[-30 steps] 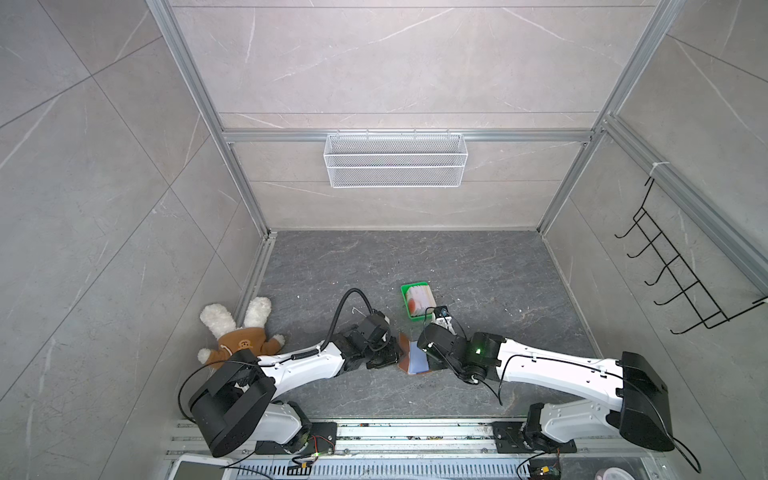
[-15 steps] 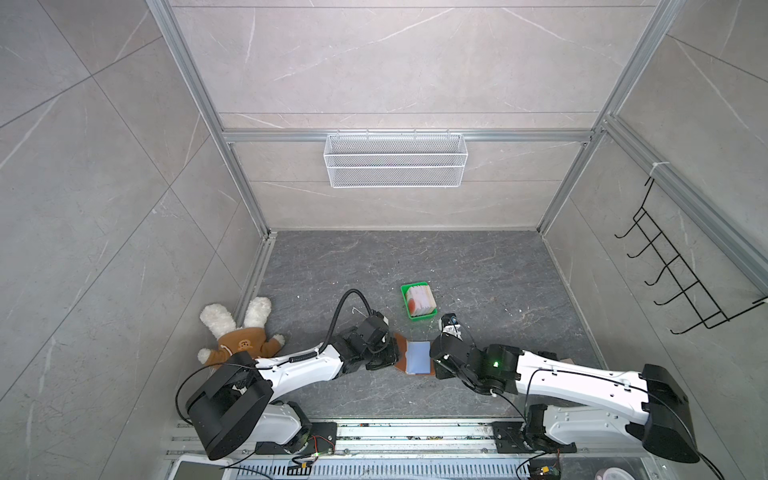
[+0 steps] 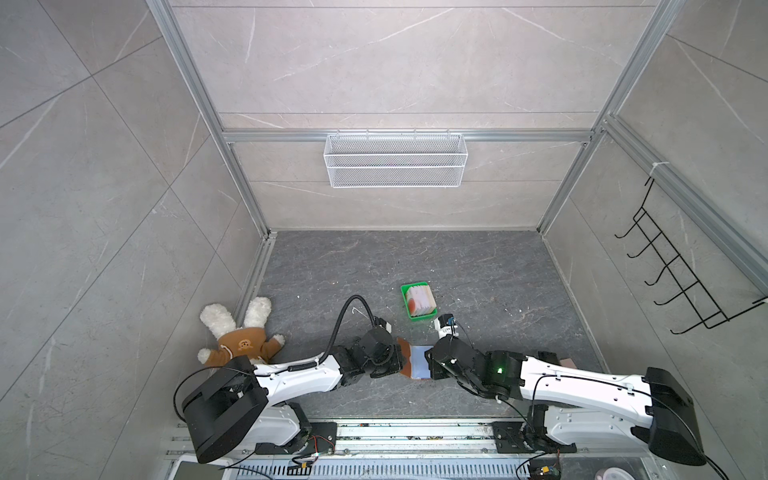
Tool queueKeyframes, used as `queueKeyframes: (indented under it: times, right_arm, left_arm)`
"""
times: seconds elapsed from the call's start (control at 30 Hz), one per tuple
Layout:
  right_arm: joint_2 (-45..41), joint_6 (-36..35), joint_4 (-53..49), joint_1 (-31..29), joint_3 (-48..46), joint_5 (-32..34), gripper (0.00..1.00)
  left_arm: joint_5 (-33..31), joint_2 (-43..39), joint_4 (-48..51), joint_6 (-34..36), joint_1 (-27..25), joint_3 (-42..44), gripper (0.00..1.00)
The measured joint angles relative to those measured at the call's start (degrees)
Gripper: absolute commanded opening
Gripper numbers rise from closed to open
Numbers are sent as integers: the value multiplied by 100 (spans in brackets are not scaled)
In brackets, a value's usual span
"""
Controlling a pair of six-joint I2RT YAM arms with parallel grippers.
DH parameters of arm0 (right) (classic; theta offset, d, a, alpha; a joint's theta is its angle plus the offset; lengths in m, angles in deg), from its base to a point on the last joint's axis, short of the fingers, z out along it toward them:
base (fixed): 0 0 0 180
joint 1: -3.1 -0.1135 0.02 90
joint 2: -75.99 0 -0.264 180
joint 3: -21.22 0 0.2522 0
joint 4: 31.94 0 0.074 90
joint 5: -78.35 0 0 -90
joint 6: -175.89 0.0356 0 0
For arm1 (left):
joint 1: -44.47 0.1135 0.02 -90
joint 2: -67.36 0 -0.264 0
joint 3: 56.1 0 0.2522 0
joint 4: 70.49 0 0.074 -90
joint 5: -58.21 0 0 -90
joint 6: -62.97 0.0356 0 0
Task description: Put the credit cards into the card holder
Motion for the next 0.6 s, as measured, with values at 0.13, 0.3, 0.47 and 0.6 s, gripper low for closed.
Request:
queueKeyframes:
  times: [0.13, 0.3, 0.47, 0.6]
  right_arm:
    - [400, 2, 160, 7, 72, -13, 31]
    - [796, 87, 431, 181, 107, -221, 29]
    - [1082, 131, 903, 446, 44, -645, 25]
    - [1285, 208, 1379, 664, -94, -1023, 23]
  left_arm:
    - [-39, -26, -153, -4, 0, 109, 11]
    - [-11, -52, -439, -42, 0, 348, 15]
    - [-2, -55, -564, -50, 0, 448, 24]
    - [17, -140, -570, -39, 0, 459, 30]
